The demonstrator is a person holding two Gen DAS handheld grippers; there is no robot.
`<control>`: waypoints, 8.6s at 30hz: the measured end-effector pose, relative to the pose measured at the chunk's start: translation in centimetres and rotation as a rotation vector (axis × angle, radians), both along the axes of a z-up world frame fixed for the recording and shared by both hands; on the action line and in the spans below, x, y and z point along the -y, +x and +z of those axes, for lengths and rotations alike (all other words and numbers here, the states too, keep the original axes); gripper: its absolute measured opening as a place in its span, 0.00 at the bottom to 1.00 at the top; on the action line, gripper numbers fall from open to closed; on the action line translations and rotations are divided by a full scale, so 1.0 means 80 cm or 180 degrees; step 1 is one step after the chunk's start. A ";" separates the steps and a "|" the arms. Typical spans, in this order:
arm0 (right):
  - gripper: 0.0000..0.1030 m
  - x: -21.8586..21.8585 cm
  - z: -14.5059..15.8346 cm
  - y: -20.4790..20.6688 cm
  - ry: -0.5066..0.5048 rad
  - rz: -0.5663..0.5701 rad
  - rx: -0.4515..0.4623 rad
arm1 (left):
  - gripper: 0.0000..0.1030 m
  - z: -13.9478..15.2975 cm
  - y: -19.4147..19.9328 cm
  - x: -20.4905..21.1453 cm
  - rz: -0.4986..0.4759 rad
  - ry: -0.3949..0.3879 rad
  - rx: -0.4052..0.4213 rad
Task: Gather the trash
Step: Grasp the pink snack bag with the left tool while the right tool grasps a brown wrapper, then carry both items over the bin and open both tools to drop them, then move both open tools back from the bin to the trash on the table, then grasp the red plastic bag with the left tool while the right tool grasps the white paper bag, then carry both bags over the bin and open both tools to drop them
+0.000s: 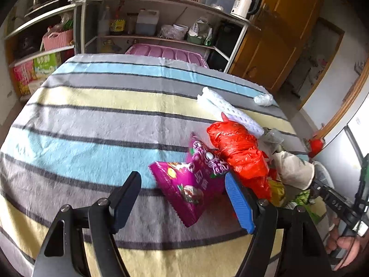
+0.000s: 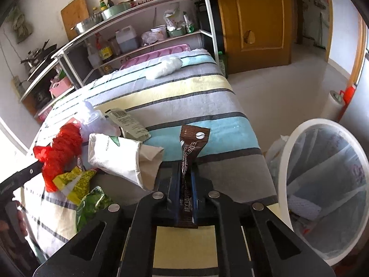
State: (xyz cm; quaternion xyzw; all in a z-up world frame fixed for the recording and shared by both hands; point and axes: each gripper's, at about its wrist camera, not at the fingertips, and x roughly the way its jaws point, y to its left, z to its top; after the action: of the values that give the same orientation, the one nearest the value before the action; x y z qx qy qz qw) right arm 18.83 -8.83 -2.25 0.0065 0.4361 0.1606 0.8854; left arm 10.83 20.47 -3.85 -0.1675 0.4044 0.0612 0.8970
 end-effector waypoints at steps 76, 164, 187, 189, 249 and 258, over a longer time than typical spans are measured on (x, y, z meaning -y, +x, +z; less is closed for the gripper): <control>0.08 0.183 0.084 -0.076 0.0228 -0.0585 0.0441 | 0.41 0.100 0.045 0.276 -0.1452 0.0026 0.0480; 0.50 0.000 0.048 -0.025 0.0227 0.0639 0.0295 | 0.74 0.062 -0.010 0.062 -0.0219 0.0002 0.0314; 0.50 -0.046 0.013 0.018 0.0327 0.1045 -0.0110 | 0.76 0.004 0.038 0.049 -0.0316 -0.0227 -0.0058; 0.50 -0.047 0.013 0.016 0.0307 0.1059 -0.0100 | 0.75 0.002 0.040 0.047 -0.0299 -0.0231 -0.0066; 0.09 0.078 0.094 -0.070 0.0742 0.0659 0.0572 | 0.46 0.088 0.000 0.181 -0.0881 0.0158 0.0455; 0.09 0.146 0.102 -0.075 0.0681 0.0210 0.0639 | 0.46 0.094 0.014 0.258 -0.1274 0.0216 0.0471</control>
State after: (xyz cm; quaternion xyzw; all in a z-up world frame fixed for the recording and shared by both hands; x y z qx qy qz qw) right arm 12.80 -20.48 5.88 0.0704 0.3257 0.2350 0.9131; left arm 11.97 -0.13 3.71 -0.0576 0.3603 -0.1170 0.9237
